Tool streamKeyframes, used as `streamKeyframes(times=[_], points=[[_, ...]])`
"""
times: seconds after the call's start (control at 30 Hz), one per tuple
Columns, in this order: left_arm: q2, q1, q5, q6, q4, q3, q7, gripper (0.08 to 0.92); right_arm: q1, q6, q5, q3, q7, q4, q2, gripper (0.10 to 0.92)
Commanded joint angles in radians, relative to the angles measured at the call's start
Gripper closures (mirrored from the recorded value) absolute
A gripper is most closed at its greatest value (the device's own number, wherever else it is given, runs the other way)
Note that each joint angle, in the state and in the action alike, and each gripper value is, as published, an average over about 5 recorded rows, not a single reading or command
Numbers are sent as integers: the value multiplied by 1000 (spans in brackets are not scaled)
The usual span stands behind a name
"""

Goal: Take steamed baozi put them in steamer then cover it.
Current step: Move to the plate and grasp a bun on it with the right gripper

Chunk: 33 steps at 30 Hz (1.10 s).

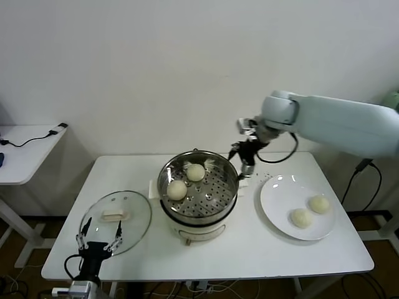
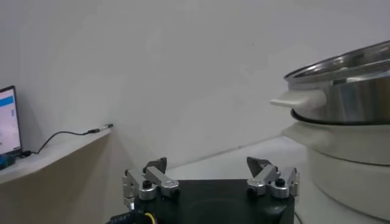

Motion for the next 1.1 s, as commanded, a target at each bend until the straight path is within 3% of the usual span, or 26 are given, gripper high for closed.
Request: streamKeyframes(times=[0.03, 0.27, 0.57, 1.1], points=[[-8, -4, 22, 5, -2, 2, 1, 177, -179, 37, -296, 117, -49, 77, -366, 203], [-22, -2, 45, 11, -1, 3, 1, 177, -502, 80, -489, 375, -62, -38, -391, 203], [-29, -5, 62, 17, 11, 4, 1, 177, -768, 128, -653, 604, -60, -199, -290, 203], [-39, -13, 84, 21, 34, 3, 1, 177, -835, 164, -723, 687, -63, -351, -122, 203]])
